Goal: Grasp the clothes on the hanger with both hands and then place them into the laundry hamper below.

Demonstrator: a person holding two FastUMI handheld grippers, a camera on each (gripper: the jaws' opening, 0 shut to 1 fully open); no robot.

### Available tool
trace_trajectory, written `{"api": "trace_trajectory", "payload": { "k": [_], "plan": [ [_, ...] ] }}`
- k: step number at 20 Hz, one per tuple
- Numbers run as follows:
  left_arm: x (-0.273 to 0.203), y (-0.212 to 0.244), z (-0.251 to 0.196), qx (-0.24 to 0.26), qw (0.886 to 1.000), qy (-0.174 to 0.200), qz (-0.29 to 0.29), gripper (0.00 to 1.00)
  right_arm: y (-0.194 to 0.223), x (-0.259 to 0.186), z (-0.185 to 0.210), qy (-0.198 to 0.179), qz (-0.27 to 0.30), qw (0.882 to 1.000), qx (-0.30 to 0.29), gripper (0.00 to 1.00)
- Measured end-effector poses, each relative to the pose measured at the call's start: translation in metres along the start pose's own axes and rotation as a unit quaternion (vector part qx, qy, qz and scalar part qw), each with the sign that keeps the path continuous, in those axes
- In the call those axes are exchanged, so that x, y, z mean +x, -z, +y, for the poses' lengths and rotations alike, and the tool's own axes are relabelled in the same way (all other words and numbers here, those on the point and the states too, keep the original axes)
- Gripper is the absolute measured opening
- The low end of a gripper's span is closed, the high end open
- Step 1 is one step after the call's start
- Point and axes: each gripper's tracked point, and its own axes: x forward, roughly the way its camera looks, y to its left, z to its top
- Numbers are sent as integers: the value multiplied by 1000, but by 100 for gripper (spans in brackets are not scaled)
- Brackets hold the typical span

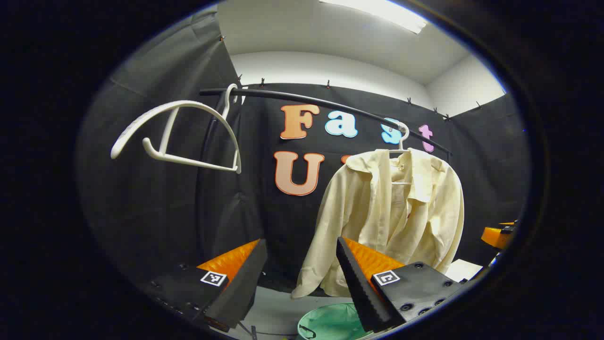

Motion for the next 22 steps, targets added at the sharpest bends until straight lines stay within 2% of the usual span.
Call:
{"api": "trace_trajectory", "payload": {
  "k": [2,3,4,5,10,11,13,15,16,17,21,22],
  "plan": [
    [2,5,-4,-21,1000,7,16,94,-4,-4,-5,5,-1,1000,-3,94],
    [3,5,-6,-25,999,10,19,97,-7,-3,-6,8,-1,1000,-3,94],
    [4,5,-4,-22,1000,9,20,94,-8,-5,-9,11,-1,1000,-4,94],
    [3,3,-4,-15,1000,8,21,97,-9,-6,-10,12,-1,1000,-6,94],
    [-1,1,-16,12,999,26,32,97,-14,-16,-13,17,-4,1000,-16,94],
    [-2,-1,-16,15,999,27,29,100,-14,-18,-14,19,-4,1000,-15,94],
    [-1,-4,-22,14,999,34,27,97,-13,-21,-17,23,-2,1000,-13,94],
    [0,-6,-25,13,999,38,25,97,-15,-23,-16,24,-2,1000,-9,94],
    [0,-6,-26,15,999,39,26,100,-15,-22,-16,25,-1,1000,-11,94],
    [1,-4,-26,17,999,39,28,97,-15,-22,-17,26,0,1000,-13,94],
    [-1,0,-27,24,998,40,32,97,-8,-18,-8,18,7,1000,-16,94],
    [0,1,-26,22,998,40,33,100,-8,-15,-5,15,9,1000,-16,94]
  ]
}}
